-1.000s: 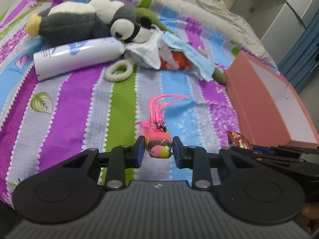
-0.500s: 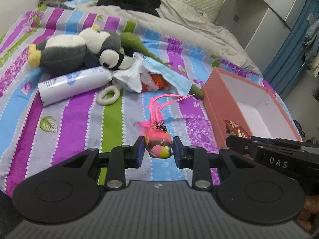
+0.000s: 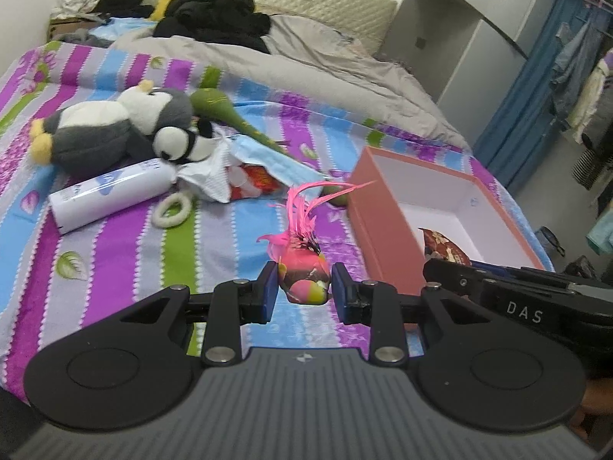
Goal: Organize soft objects
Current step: 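Carry both items over the pink box and open both tools to drop them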
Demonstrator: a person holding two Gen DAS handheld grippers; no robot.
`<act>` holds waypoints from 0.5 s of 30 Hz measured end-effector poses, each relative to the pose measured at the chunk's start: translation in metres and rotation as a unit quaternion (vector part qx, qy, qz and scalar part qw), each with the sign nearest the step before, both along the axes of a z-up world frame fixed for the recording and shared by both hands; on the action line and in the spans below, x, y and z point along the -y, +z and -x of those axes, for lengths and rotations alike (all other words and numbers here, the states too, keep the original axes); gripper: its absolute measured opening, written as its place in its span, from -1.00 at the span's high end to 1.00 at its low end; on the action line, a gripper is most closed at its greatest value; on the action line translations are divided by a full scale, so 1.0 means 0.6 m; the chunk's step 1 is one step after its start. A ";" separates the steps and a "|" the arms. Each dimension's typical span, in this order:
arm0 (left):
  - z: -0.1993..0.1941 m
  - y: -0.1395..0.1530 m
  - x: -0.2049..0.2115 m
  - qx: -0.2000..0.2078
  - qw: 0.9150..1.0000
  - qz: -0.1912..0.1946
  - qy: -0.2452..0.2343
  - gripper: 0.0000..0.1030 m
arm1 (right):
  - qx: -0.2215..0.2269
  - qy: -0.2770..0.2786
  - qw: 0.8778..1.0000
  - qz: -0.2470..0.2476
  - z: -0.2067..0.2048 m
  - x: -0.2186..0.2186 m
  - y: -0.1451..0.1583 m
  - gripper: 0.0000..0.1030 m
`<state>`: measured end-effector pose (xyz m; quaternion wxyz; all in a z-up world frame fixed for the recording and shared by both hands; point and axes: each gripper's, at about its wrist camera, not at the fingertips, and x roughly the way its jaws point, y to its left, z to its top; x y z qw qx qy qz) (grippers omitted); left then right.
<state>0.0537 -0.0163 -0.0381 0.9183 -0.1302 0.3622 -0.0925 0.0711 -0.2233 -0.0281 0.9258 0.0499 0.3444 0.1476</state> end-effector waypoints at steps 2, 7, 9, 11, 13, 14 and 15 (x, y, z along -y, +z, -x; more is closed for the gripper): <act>-0.002 0.002 0.014 0.001 1.000 0.003 -0.012 0.33 | 0.001 -0.010 1.000 0.000 0.004 0.012 0.002 0.43; -0.017 0.005 0.060 0.000 0.999 0.020 -0.046 0.33 | 0.003 -0.043 0.999 0.003 0.018 0.052 0.010 0.43; -0.025 0.008 0.081 0.001 0.998 0.025 -0.063 0.33 | 0.001 -0.060 0.998 0.006 0.023 0.074 0.011 0.43; -0.033 0.011 0.103 0.003 0.996 0.028 -0.081 0.33 | -0.002 -0.078 0.997 0.007 0.026 0.095 0.011 0.43; -0.044 0.012 0.124 0.003 0.995 0.029 -0.095 0.33 | -0.005 -0.094 0.996 0.007 0.026 0.113 0.011 0.43; -0.050 0.013 0.134 0.003 0.994 0.031 -0.102 0.33 | -0.006 -0.101 0.995 0.006 0.025 0.120 0.011 0.43; -0.056 0.014 0.142 0.002 0.994 0.032 -0.108 0.33 | -0.007 -0.106 0.994 0.005 0.025 0.128 0.009 0.43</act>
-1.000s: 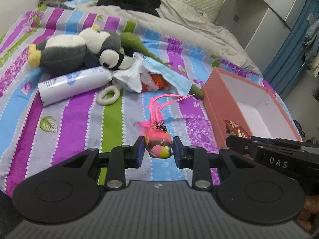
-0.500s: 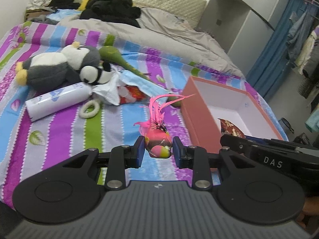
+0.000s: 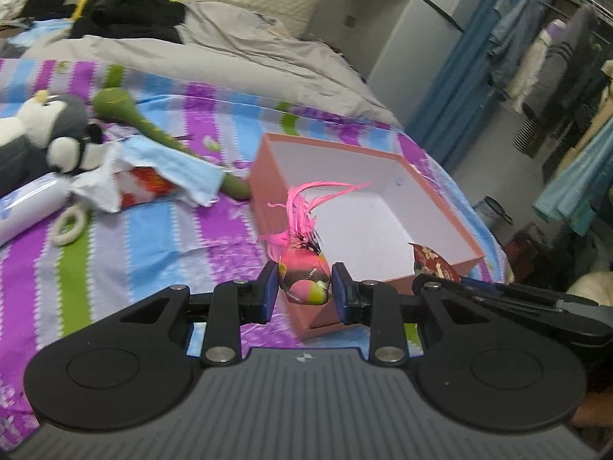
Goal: Organize soft objects
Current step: 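Carry both items over the pink box and open both tools to drop them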
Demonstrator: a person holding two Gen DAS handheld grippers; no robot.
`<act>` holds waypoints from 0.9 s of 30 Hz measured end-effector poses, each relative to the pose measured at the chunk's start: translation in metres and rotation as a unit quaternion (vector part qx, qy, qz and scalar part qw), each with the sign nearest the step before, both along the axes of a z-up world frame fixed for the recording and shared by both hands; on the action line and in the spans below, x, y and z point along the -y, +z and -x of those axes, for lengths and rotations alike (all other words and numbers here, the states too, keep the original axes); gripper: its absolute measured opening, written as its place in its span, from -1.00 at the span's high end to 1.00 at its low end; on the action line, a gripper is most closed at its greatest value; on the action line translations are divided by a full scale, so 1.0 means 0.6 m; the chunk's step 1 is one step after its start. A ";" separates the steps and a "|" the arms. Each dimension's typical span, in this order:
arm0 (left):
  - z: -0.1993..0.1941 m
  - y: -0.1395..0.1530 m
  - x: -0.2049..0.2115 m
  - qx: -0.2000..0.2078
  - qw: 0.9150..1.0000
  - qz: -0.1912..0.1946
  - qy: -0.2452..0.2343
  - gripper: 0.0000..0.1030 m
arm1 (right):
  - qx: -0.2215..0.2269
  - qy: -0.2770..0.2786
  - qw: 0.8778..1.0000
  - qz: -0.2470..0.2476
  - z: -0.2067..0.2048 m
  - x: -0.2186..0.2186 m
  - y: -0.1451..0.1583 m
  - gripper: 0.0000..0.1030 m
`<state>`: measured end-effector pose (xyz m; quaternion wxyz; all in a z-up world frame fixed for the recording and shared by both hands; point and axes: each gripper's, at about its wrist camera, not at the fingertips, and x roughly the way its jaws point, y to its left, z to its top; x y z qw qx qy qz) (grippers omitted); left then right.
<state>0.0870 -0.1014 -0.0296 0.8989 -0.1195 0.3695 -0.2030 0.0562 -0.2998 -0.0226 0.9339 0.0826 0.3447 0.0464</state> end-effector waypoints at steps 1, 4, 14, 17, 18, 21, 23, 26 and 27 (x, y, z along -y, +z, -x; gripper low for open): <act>-0.007 0.001 0.009 -0.001 1.000 0.000 -0.007 0.33 | -0.002 -0.006 1.000 -0.001 -0.002 0.009 -0.002 0.43; -0.028 0.001 0.036 -0.005 1.000 -0.002 -0.023 0.33 | -0.007 -0.017 1.000 -0.003 -0.014 0.027 -0.007 0.43; -0.147 -0.017 0.118 -0.024 0.998 -0.016 -0.057 0.33 | -0.023 -0.036 0.999 -0.008 -0.103 0.083 -0.032 0.43; -0.190 -0.028 0.146 -0.031 0.997 -0.024 -0.068 0.33 | -0.028 -0.041 0.999 -0.008 -0.132 0.099 -0.040 0.42; -0.205 -0.032 0.153 -0.033 0.997 -0.026 -0.072 0.32 | -0.032 -0.042 0.999 -0.010 -0.145 0.106 -0.044 0.42; -0.244 -0.044 0.176 -0.041 0.995 -0.032 -0.079 0.32 | -0.045 -0.046 0.998 -0.017 -0.175 0.123 -0.058 0.42; -0.267 -0.050 0.191 -0.043 0.995 -0.036 -0.085 0.32 | -0.050 -0.049 0.997 -0.017 -0.192 0.132 -0.066 0.42; -0.296 -0.057 0.207 -0.048 0.994 -0.042 -0.092 0.32 | -0.060 -0.059 0.996 -0.021 -0.214 0.147 -0.081 0.41; -0.306 -0.061 0.212 -0.050 0.993 -0.044 -0.093 0.32 | -0.064 -0.062 0.996 -0.023 -0.221 0.152 -0.087 0.41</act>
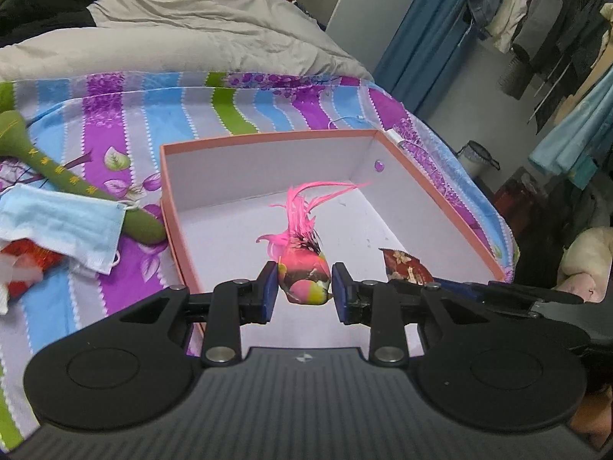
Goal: Organize soft objects
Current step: 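Carry both items over the pink box and open both tools to drop them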
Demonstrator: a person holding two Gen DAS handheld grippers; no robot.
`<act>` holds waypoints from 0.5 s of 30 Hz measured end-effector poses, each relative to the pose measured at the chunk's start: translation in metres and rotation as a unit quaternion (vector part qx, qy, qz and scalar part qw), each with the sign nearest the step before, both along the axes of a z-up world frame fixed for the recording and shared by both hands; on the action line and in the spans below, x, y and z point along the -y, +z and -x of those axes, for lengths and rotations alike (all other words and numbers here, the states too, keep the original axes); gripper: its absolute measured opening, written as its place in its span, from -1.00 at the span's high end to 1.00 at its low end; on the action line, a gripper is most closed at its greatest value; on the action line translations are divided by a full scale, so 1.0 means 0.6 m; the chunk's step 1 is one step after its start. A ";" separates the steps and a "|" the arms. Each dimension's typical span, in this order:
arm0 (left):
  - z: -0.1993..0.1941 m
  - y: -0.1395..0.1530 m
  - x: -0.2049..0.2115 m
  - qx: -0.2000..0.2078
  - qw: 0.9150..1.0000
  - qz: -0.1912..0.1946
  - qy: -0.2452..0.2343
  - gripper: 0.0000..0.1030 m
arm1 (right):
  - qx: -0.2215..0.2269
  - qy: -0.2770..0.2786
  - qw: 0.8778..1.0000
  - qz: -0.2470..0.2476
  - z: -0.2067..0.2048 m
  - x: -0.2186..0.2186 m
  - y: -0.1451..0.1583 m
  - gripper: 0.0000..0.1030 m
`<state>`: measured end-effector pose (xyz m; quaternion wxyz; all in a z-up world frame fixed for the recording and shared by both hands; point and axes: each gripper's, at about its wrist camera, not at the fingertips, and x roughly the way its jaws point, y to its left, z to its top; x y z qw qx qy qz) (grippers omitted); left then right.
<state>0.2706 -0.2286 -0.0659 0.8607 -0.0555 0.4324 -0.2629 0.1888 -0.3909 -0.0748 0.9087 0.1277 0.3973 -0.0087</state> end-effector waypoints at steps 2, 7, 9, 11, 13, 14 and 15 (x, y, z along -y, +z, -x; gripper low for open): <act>-0.016 -0.007 0.007 -0.004 1.000 -0.003 -0.001 0.32 | -0.006 -0.004 1.000 -0.004 -0.011 0.008 -0.011 0.41; -0.035 -0.021 0.013 -0.014 1.000 -0.010 0.004 0.32 | -0.016 -0.011 1.000 -0.013 -0.031 0.019 -0.034 0.40; -0.038 -0.027 0.015 -0.019 1.000 -0.014 0.006 0.29 | -0.023 -0.018 0.999 -0.019 -0.035 0.024 -0.042 0.34; -0.038 -0.031 0.016 -0.022 0.999 -0.022 0.010 0.17 | -0.027 -0.019 0.999 -0.002 -0.038 0.023 -0.043 0.18; -0.036 -0.033 0.017 -0.021 0.999 -0.026 0.010 0.03 | -0.022 -0.014 0.999 0.021 -0.036 0.019 -0.041 0.02; -0.034 -0.032 0.017 -0.019 0.999 -0.026 0.012 0.02 | -0.018 -0.013 1.000 0.022 -0.033 0.020 -0.038 0.00; -0.032 -0.031 0.017 -0.017 0.999 -0.025 0.011 0.02 | -0.016 -0.014 1.000 0.017 -0.031 0.023 -0.036 -0.01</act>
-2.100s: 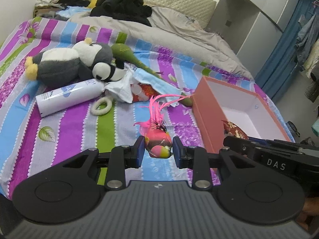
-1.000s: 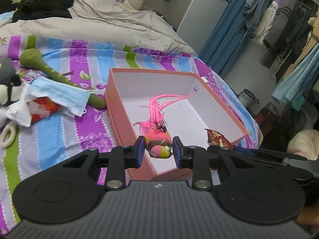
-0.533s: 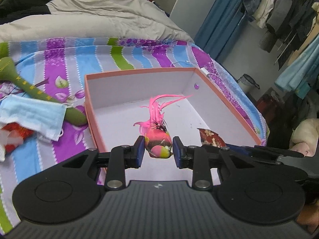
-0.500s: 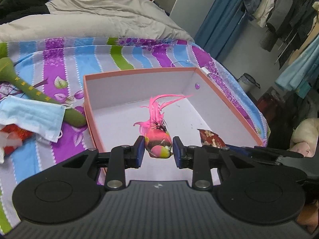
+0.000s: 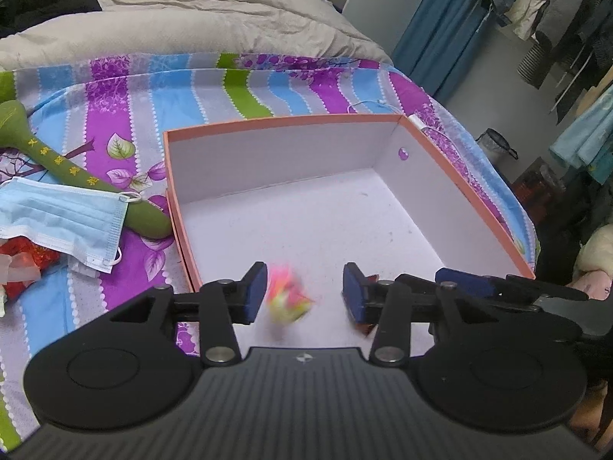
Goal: Organize soft objects
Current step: 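Carry both items over the pink box and open both tools to drop them, then withdraw both open tools from the box back toward the clutter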
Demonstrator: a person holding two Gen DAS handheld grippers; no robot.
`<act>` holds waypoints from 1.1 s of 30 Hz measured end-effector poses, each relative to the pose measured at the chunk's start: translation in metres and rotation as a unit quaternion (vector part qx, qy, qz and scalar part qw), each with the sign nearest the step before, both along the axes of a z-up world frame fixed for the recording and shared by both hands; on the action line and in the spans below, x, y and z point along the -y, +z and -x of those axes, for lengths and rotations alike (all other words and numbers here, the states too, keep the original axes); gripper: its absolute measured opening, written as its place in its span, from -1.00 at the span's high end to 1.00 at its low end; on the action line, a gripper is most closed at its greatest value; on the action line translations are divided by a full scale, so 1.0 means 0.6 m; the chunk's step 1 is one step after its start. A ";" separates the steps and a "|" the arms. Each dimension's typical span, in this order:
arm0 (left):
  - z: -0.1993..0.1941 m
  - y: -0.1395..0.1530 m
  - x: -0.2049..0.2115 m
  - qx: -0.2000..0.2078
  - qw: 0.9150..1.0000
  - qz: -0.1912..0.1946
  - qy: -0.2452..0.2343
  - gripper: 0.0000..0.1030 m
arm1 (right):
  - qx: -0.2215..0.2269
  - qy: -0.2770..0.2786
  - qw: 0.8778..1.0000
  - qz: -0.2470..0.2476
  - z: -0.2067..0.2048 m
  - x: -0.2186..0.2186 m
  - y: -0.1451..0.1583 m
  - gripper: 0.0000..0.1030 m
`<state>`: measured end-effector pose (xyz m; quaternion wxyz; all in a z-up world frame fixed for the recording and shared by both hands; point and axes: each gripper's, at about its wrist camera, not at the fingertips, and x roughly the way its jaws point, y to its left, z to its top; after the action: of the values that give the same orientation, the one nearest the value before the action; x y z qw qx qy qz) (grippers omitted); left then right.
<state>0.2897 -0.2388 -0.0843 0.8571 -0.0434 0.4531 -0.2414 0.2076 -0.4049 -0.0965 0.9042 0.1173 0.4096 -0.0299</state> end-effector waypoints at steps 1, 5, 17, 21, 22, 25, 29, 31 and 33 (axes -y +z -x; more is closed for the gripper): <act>0.003 0.003 0.000 0.002 1.000 0.001 -0.001 0.02 | 0.001 -0.001 1.000 -0.008 0.002 0.004 0.002 -0.01; 0.018 0.017 -0.006 0.012 1.000 0.003 0.002 0.02 | 0.007 -0.007 1.000 -0.024 0.016 0.006 0.013 -0.01; 0.114 0.077 -0.060 0.046 0.999 0.018 0.015 0.02 | 0.042 0.010 0.999 -0.022 0.087 -0.035 0.064 -0.01; 0.146 0.096 -0.077 0.055 0.998 0.025 0.012 0.02 | 0.053 0.017 0.998 -0.016 0.120 -0.054 0.079 -0.01; 0.154 0.101 -0.080 0.060 0.998 0.021 0.012 0.02 | 0.055 0.018 0.998 -0.014 0.128 -0.059 0.083 -0.01; 0.182 0.114 -0.092 0.074 0.997 0.019 0.009 0.02 | 0.062 0.019 0.998 -0.011 0.148 -0.071 0.093 -0.01; 0.216 0.120 -0.109 0.080 0.996 0.024 0.010 0.02 | 0.067 0.021 0.997 -0.008 0.173 -0.088 0.103 -0.01; 0.232 0.121 -0.121 0.081 0.996 0.029 0.014 0.02 | 0.067 0.023 0.997 -0.005 0.186 -0.097 0.106 -0.01; 0.249 0.123 -0.134 0.082 0.996 0.033 0.017 0.02 | 0.067 0.026 0.997 -0.003 0.199 -0.105 0.108 -0.01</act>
<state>0.1402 -0.1587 -0.0103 0.8934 -0.0595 0.3723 -0.2445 0.0884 -0.3421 -0.0319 0.9298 0.1113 0.3508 0.0030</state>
